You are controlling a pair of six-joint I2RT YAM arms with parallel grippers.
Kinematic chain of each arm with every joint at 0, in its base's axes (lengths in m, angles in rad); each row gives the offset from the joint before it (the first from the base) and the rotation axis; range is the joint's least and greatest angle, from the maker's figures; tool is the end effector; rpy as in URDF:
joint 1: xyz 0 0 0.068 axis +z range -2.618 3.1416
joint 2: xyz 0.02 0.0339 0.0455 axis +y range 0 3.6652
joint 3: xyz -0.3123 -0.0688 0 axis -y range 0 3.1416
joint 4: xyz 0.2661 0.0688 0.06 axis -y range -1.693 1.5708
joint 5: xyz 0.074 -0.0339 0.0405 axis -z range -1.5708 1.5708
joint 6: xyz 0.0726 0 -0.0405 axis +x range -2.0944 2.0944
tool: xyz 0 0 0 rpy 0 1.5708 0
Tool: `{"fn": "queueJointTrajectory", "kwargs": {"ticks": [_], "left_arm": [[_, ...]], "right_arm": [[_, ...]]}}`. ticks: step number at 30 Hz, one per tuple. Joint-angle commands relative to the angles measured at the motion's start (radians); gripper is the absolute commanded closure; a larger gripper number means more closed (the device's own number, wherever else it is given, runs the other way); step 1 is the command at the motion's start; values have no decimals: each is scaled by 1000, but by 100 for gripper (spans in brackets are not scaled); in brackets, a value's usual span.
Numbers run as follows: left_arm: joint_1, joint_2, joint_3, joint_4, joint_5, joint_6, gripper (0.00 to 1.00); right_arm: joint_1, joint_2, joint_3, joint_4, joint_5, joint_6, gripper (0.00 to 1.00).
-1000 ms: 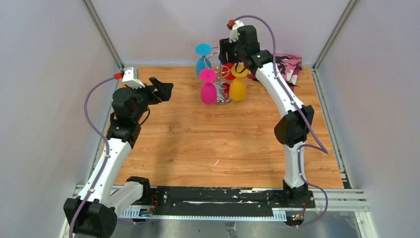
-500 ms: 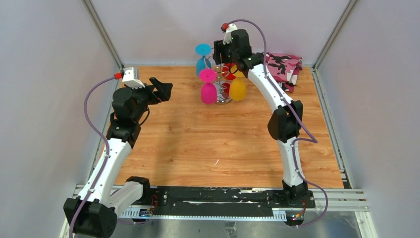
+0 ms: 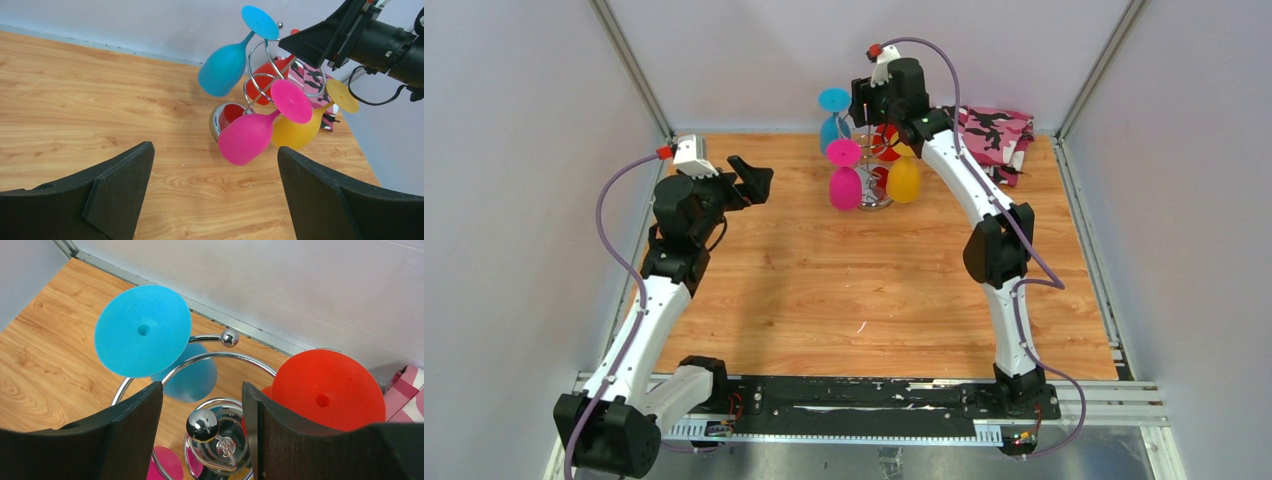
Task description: Take the wine glass off the wine glass rack
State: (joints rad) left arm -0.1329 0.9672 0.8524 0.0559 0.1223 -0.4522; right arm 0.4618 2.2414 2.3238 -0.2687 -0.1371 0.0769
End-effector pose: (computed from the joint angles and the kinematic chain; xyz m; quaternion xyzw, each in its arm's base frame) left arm 0.2563 -0.0432 0.3911 -0.0741 0.7237 -0.2400 0.6428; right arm 0.5486 0.2841 0.4128 -0.1898 0.7455 0.2203 0.5998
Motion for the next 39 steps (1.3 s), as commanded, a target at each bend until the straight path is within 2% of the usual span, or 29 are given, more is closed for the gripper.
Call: {"fn": "queueJointTrajectory", "kwargs": {"ticks": [1, 12, 13, 14, 17, 20, 22, 25, 30, 36, 39], "left_arm": [[1, 15, -7, 13, -6, 7, 0], [1, 19, 0, 16, 15, 1, 0], [1, 18, 0, 15, 15, 3, 0], [1, 16, 1, 15, 12, 4, 0], [1, 13, 5, 12, 10, 5, 0], [1, 12, 7, 13, 17, 4, 0], [1, 14, 5, 13, 15, 6, 0], [1, 16, 3, 12, 6, 7, 0], [1, -3, 15, -18, 2, 9, 0], [1, -24, 31, -51, -23, 18, 0], [1, -32, 37, -70, -19, 14, 0]], "right_arm": [[15, -47, -7, 9, 13, -14, 36], [15, -111, -68, -10, 62, -14, 36], [15, -121, -82, -6, 64, 22, 55], [15, -134, -96, -2, 70, 58, 55], [15, -182, -146, 10, 69, 54, 39], [15, -255, -233, 38, 79, 47, 32], [16, -301, -293, 78, 70, 33, 23], [16, -387, -405, 144, 68, 16, 16], [18, -481, -509, 191, 83, 26, 13], [17, -530, -550, 139, 131, 38, 13], [17, -550, -583, 142, 132, 37, 19]]}}
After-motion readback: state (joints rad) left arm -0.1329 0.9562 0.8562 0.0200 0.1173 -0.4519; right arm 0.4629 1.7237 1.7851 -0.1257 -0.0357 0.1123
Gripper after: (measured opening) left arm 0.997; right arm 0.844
